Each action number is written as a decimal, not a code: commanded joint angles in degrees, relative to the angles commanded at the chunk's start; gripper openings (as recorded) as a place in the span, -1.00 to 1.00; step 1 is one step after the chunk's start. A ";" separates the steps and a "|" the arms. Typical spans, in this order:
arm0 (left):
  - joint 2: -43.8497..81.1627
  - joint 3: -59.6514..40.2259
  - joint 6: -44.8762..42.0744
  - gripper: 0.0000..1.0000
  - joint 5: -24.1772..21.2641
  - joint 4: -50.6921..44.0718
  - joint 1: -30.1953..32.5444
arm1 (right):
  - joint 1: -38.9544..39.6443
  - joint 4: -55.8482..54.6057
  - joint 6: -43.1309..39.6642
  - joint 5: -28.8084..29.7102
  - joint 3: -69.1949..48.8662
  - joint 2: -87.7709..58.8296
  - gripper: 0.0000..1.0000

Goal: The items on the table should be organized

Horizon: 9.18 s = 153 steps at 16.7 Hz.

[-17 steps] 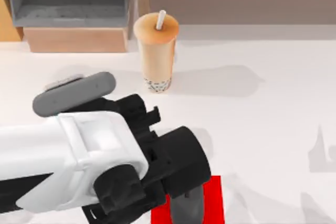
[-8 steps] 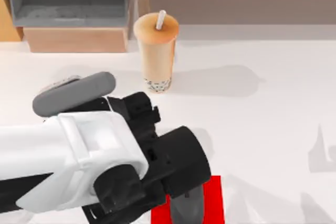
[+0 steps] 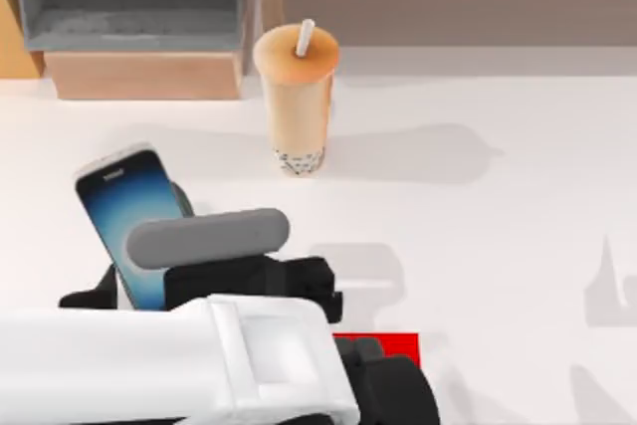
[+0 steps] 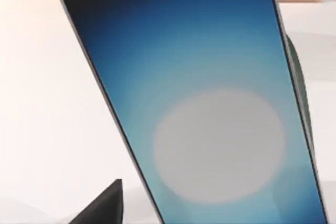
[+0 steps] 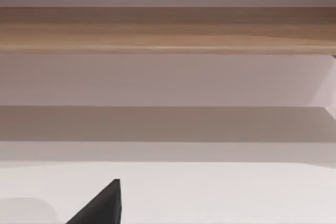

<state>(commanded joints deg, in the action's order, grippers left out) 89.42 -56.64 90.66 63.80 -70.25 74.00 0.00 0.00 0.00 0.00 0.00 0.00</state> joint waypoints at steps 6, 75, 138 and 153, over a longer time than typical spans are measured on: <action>-3.61 0.77 11.70 1.00 -0.24 -2.19 -2.96 | 0.00 0.00 0.00 0.00 0.00 0.00 1.00; -89.42 56.64 -90.67 1.00 -63.80 70.25 -74.00 | 50.27 -52.77 -3.73 44.20 -47.88 -110.74 1.00; -89.42 56.64 -90.67 1.00 -63.80 70.25 -74.00 | 49.35 -58.80 1.15 52.66 -79.27 -135.11 -1.00; -89.42 56.64 -90.67 1.00 -63.80 70.25 -74.00 | 33.93 -37.18 5.53 47.77 -74.85 -110.92 -1.00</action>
<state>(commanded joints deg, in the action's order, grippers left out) 0.00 0.00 0.00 0.00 0.00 0.00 33.93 -37.18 5.53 47.77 -74.85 -110.92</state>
